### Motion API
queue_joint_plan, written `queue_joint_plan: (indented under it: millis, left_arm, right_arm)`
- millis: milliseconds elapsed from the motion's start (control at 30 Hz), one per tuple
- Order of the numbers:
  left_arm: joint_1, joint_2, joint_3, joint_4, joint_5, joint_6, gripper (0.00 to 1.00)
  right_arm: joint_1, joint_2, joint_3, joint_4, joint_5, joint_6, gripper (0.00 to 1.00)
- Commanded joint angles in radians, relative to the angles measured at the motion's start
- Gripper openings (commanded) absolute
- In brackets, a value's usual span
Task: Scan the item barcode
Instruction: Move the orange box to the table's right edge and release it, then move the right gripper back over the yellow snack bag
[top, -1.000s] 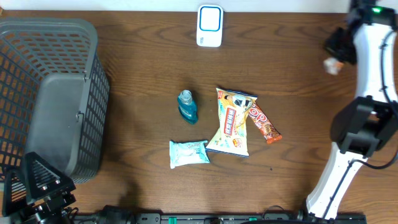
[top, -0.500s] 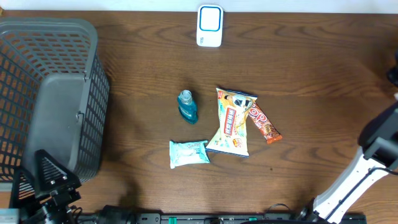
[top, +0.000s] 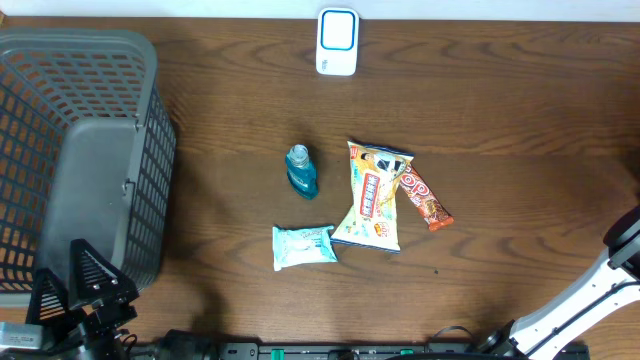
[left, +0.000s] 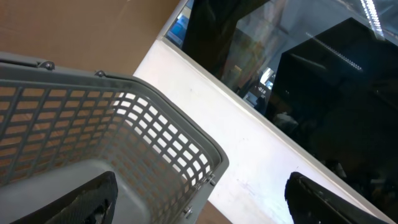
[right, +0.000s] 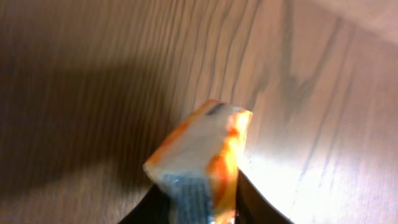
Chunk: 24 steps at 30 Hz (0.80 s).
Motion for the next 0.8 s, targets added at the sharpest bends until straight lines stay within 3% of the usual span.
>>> queue_joint_plan:
  millis: [0,67,233,500,767]
  left_arm:
    - [0.003,-0.002,0.000,0.000,0.000,-0.001,0.86]
    - [0.003,-0.002,0.001,-0.001,0.021,0.000,0.86]
    - [0.003,-0.002,0.001,0.003,0.131,0.002,0.86]
    - [0.003,-0.002,0.001,0.016,0.286,0.103,0.86]
    - [0.003,-0.002,-0.002,0.004,0.380,0.121,0.86]
  right_arm:
    - [0.003,-0.012,-0.001,-0.008,-0.063,-0.019,0.38]
    - [0.008,-0.014,0.010,-0.034,-0.077,-0.056,0.49]
    - [0.019,-0.027,0.084,-0.143,-0.128,-0.060,0.97]
    - [0.020,-0.138,0.261,-0.294,-0.365,-0.051,0.99]
    - [0.043,-0.369,0.273,-0.338,-0.431,0.087,0.99]
